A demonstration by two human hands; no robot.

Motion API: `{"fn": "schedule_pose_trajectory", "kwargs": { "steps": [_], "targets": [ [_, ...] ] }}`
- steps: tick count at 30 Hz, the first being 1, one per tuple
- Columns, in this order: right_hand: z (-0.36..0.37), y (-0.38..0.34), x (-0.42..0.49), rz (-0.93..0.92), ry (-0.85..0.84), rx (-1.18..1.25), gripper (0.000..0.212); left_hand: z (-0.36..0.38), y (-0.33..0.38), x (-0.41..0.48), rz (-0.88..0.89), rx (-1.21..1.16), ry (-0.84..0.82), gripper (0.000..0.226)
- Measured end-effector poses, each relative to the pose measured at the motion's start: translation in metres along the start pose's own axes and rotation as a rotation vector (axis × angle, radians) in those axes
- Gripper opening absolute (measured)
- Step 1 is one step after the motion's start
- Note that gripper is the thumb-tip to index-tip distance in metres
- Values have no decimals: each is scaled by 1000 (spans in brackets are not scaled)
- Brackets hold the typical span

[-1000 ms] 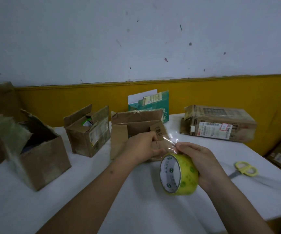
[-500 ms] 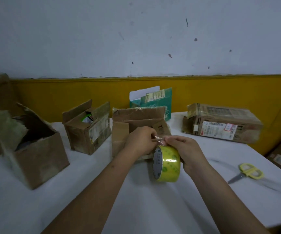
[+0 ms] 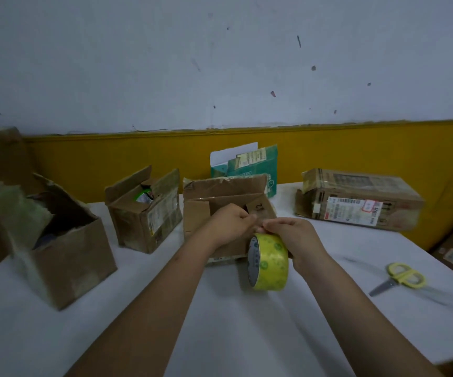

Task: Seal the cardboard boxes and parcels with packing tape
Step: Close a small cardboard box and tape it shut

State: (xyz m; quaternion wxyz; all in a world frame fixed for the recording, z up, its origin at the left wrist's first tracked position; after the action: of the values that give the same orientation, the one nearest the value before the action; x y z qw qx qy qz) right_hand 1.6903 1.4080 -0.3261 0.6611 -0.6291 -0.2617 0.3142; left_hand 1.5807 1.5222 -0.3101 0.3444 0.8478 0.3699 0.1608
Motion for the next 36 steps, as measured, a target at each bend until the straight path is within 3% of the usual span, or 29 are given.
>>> {"fn": "schedule_pose_trajectory", "kwargs": {
  "steps": [5, 7, 9, 13, 23, 27, 29, 32, 34, 36],
  "targets": [
    [-1, -5, 1, 8, -42, -77, 5, 6, -1, 8, -80, 13, 94, 26],
    [-1, -7, 2, 10, -55, -124, 5, 6, 1, 6, -102, -22, 106, 37],
    [-2, -8, 5, 10, -65, -182, 8, 5, 1, 6, -46, -22, 131, 39],
    [-1, -12, 8, 10, -95, -272, 9, 8, -5, 4, 167, 79, 219, 6],
    [-1, -33, 24, 134, -141, -538, 20, 9, -10, 4, 290, 124, 161, 18],
    [-2, -43, 20, -53, -184, -834, 16, 10, -10, 3, 303, 152, 140, 19],
    [-17, -54, 22, -217, -83, -1114, 17, 11, -11, 3, 302, 169, 140, 22],
    [-42, -62, 35, -451, 18, -1204, 21, 12, -13, 2, 297, 164, 133, 29],
    [-42, -58, 37, -620, -54, -1200, 26, 13, -14, 3, 294, 158, 124, 34],
    [-29, -45, 37, -741, -265, -1233, 33, 13, -14, 2, 292, 154, 130, 32]
  ]
}}
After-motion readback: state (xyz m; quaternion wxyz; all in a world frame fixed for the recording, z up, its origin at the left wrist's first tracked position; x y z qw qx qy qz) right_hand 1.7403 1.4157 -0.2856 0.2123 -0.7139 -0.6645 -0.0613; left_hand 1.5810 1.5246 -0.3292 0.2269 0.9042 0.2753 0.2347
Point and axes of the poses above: each hand's wrist, its own x-axis towards the middle knuckle, its own z-axis out of the palm, y = z × x, the point moved 2 cm from there along x, towards the middle knuckle, and after that the axes turned 5 degrees about -z, right-handed, at the moved point
